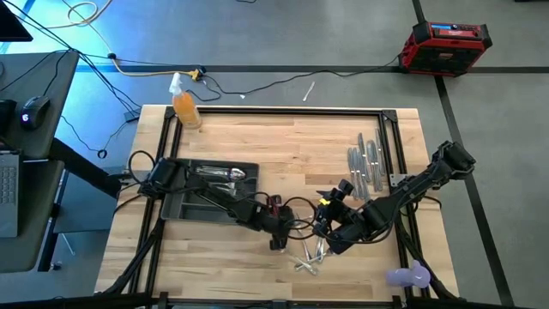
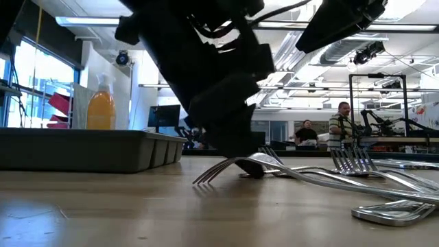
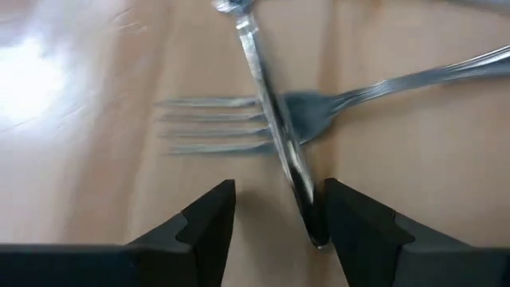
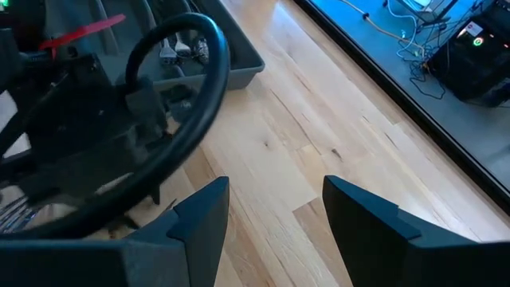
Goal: Sort silverware
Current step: Put the silver fork into the black silverware tray
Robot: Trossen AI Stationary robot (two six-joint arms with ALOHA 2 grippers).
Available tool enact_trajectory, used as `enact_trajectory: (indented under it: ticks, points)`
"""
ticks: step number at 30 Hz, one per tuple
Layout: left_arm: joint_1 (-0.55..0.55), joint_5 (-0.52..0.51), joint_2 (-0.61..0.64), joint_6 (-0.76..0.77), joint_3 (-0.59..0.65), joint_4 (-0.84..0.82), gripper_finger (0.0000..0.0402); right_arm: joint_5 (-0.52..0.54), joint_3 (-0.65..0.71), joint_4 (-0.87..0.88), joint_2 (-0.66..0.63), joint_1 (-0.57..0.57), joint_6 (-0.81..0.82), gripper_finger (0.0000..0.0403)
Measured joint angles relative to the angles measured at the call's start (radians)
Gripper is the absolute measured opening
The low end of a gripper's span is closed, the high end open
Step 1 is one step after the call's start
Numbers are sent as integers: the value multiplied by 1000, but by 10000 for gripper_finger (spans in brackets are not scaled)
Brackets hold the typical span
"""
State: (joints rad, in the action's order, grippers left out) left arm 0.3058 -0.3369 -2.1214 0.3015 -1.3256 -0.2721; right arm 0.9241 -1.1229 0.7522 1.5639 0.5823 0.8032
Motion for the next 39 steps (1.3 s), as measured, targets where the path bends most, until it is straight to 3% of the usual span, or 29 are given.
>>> enact_trajectory:
  ticks: [9,26,32,39]
  points:
    - [16,-39,12,9,-65,-132,116,0,0,1,0,0,0,192]
    - [-36,-23,-44,-132,-74,288,115,0,0,-1,0,0,0,192]
    - [-72,-3,-93,-120,-74,323,115,0,0,0,0,0,0,192]
    - [-92,111,-123,-61,-78,349,115,0,0,3,0,0,0,192]
